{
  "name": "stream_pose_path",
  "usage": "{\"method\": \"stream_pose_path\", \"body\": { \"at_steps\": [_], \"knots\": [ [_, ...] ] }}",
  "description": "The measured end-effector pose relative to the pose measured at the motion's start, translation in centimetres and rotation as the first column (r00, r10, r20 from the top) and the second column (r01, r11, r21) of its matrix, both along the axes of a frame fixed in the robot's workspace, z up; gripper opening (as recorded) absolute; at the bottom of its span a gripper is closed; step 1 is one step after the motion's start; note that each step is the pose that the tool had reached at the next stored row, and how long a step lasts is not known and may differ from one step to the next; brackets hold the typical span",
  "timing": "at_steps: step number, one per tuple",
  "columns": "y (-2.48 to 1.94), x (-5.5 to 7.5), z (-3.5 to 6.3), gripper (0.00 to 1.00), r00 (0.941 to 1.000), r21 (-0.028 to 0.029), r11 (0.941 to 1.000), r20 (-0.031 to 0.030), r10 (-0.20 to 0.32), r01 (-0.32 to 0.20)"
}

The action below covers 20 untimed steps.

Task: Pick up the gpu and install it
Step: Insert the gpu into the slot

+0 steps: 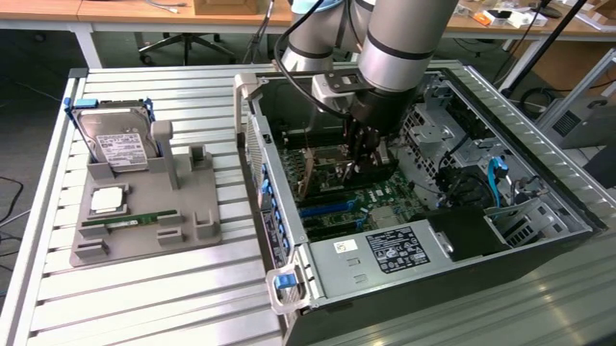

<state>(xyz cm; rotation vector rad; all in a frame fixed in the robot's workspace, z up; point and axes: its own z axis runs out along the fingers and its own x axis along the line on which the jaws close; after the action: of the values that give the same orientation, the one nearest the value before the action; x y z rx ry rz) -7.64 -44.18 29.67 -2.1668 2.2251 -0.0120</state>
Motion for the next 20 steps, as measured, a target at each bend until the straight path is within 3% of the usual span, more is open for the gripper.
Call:
{"method": "stream_pose_path", "body": {
  "at_steps": [20],
  "knots": [
    [-0.14, -0.01, -0.73, 0.27, 1.0, 0.0, 1.0, 0.0, 0.0, 0.0]
  ]
}}
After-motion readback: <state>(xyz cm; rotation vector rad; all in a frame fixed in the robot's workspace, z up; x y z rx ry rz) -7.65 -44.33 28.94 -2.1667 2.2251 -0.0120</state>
